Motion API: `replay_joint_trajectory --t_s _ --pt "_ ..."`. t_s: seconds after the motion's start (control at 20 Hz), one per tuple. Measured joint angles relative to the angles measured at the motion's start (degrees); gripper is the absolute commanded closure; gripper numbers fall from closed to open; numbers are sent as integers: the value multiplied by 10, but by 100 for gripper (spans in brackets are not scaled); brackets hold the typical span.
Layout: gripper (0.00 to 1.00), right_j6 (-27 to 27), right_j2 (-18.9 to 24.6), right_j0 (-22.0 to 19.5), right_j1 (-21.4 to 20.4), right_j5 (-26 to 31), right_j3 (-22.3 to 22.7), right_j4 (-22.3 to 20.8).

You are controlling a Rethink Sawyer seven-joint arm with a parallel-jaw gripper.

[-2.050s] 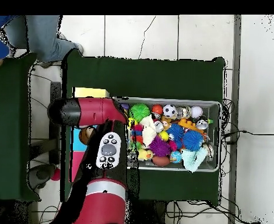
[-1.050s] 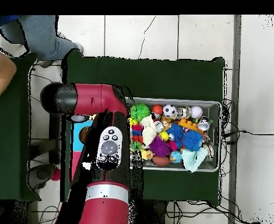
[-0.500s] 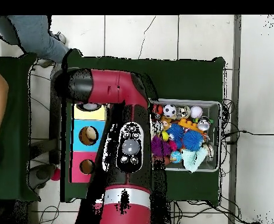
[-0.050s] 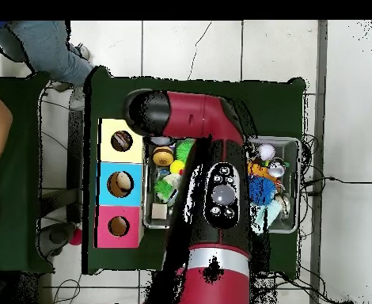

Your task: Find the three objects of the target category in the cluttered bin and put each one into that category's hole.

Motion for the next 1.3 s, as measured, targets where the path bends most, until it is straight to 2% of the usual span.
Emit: replay_joint_trajectory --t_s 0.55,0.9,1.3 --pt "100 -9 45 -75 0 -15 0 -90" --pt "100 -15 70 -105 0 -15 0 -145" --pt "100 -24 93 -129 -11 -15 7 -183"
